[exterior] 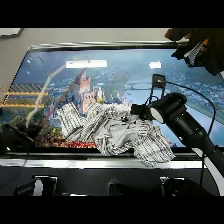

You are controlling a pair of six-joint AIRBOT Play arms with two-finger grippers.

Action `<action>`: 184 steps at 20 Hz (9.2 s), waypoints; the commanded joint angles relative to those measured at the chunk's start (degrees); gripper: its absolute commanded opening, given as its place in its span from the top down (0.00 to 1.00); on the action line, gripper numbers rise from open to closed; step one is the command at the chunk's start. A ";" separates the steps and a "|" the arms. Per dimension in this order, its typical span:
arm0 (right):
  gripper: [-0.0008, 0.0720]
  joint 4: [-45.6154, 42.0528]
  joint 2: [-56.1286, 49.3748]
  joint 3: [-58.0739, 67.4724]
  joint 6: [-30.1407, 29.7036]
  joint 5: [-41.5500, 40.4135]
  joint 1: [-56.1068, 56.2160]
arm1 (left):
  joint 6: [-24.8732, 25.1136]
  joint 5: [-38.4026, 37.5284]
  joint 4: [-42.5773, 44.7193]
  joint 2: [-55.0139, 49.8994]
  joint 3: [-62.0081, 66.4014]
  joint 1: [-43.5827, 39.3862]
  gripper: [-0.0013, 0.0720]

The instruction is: Fold the clothes and pants, and hang the long-sleeved shirts on hangers.

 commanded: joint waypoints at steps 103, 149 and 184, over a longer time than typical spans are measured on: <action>0.94 -5.97 9.25 0.55 14.23 -0.66 0.07 | -11.39 13.81 3.50 -23.37 3.26 -48.00 0.94; 0.94 -8.52 18.58 0.55 15.23 0.44 6.60 | -13.53 35.43 2.32 -32.46 3.30 -64.96 0.94; 0.83 -3.52 15.98 0.55 10.54 -3.13 6.60 | -12.02 40.76 0.61 -41.29 9.97 -70.86 0.94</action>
